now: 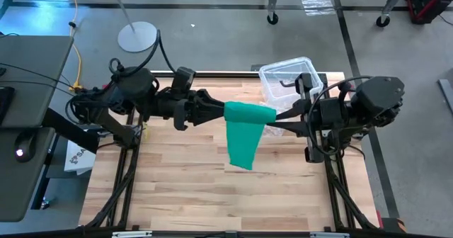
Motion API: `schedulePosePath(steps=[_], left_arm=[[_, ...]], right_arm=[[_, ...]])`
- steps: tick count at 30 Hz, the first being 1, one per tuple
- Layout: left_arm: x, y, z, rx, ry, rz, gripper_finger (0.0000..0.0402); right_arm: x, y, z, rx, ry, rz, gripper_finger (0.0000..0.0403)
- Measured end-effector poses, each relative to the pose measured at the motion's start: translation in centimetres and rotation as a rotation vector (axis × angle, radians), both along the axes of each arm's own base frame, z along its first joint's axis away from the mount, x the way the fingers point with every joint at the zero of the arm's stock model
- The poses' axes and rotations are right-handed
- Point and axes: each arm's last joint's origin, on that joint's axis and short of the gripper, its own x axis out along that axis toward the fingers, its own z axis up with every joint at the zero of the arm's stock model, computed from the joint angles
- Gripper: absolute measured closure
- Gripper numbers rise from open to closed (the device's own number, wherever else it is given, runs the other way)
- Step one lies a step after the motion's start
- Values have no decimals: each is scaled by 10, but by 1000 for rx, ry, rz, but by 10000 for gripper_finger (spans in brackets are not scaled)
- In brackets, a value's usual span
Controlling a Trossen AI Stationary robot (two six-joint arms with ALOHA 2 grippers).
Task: Roll bandage
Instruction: Roll the green bandage
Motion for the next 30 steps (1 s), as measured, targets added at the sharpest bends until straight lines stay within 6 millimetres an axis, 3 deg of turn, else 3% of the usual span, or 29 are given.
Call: schedulePosePath(steps=[9,15,21,24,30], left_arm=[[4,0,-4,85,16,-15,222],[-9,4,-6,225,92,10,221],[-12,10,-21,231,259,14,184],[-19,11,-15,202,215,-29,160],[-26,3,12,76,-33,-142,140]], right_arm=[[3,3,-2,-4,4,5,391],[1,7,-2,-5,6,18,391],[-1,8,-1,-2,1,26,391],[-2,9,-1,-2,1,-1,391],[-7,7,-1,-1,12,-82,391]])
